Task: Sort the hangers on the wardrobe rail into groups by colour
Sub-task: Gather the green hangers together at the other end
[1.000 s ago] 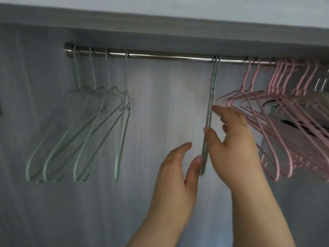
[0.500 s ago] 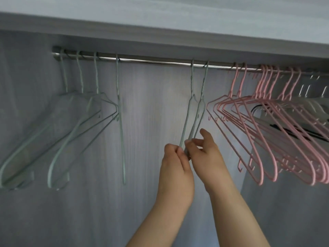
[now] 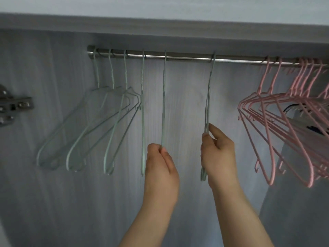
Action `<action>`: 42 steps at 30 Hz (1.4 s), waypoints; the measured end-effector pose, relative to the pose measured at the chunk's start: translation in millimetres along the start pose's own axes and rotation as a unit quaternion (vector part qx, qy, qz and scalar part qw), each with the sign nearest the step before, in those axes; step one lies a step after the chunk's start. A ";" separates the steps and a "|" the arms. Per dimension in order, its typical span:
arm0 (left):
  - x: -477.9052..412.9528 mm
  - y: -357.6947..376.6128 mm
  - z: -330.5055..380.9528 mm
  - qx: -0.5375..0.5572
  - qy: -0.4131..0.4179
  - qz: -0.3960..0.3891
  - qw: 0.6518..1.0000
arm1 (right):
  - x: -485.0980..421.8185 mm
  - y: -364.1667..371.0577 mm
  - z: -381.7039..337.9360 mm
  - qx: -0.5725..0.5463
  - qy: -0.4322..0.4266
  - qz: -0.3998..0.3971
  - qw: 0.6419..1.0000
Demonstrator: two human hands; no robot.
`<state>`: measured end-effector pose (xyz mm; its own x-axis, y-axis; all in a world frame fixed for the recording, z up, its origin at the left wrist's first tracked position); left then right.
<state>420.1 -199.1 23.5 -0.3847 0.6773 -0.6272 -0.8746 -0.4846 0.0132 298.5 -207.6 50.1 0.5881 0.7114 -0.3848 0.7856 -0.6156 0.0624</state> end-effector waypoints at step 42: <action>-4.3 -26.6 -0.4 0.029 -0.022 0.020 0.999 | 15.0 45.4 5.4 -0.001 -0.032 -0.101 0.994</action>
<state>445.1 -189.4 25.5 -0.4305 0.6827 -0.5903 -0.8739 -0.4790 0.0833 341.9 -226.7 42.2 0.4059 0.7972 -0.4469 0.8864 -0.4624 -0.0199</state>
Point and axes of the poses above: each hand's wrist, its own x-axis away from the middle knuckle, its own y-axis out of the palm, z = x × y, the point moved 3 cm from there along -x, towards the middle knuckle, and after that the axes turned 8 degrees about z, right-handed, at the moved point
